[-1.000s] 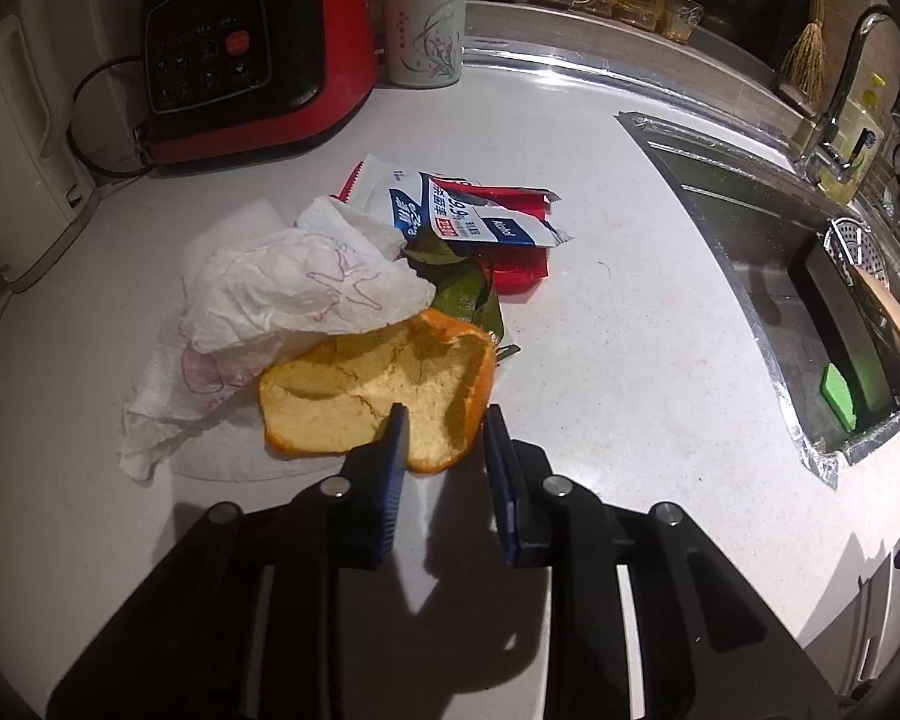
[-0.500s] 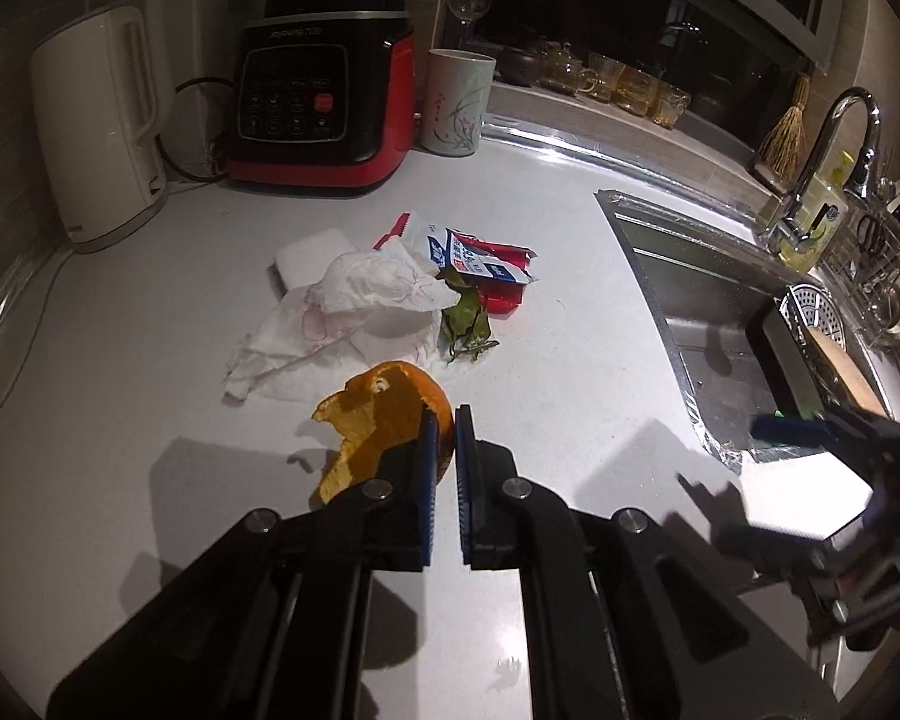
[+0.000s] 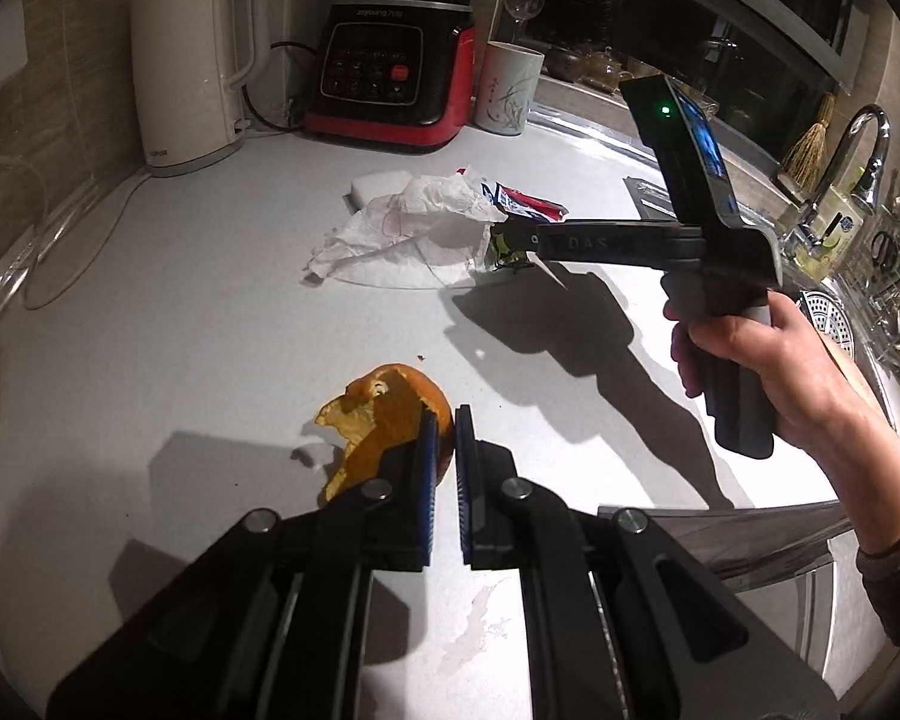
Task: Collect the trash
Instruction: 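Grasp the orange peel with the left gripper while the right gripper grasps the green leaves, then carry peel and leaves over the bin and open both grippers to drop them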
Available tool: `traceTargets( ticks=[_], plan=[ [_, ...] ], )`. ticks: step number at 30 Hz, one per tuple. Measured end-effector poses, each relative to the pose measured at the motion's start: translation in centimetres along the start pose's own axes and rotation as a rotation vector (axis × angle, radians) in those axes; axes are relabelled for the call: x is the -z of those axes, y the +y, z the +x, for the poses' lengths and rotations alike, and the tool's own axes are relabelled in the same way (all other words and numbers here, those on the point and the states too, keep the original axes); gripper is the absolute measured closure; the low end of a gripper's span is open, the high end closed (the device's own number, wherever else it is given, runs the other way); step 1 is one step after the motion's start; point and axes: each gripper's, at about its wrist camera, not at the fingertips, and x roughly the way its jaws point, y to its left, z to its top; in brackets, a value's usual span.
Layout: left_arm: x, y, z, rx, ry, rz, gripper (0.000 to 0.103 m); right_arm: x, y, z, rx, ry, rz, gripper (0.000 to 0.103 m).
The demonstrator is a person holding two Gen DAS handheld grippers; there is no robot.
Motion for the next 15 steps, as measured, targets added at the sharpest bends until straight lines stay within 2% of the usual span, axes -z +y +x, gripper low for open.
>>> traceTargets(
  ticks=[6, 8, 10, 15],
  plan=[
    [0.2, 0.2, 0.0, -0.006, 0.004, -0.014, 0.097, 0.2, -0.1, 1.4, 0.010, 0.024, 0.001, 0.063],
    [0.2, 0.2, 0.1, -0.013, 0.009, -0.017, 0.097, 0.2, -0.2, 1.5, 0.016, 0.018, 0.005, 0.083],
    [0.3, 0.2, 0.2, -0.018, 0.012, -0.015, 0.097, 0.4, -0.2, 1.1, 0.015, 0.008, 0.005, 0.093],
    [0.5, -0.3, 0.2, -0.028, 0.014, -0.014, 0.097, 1.2, -0.4, -0.4, -0.007, -0.010, 0.005, 0.100]
  ],
)
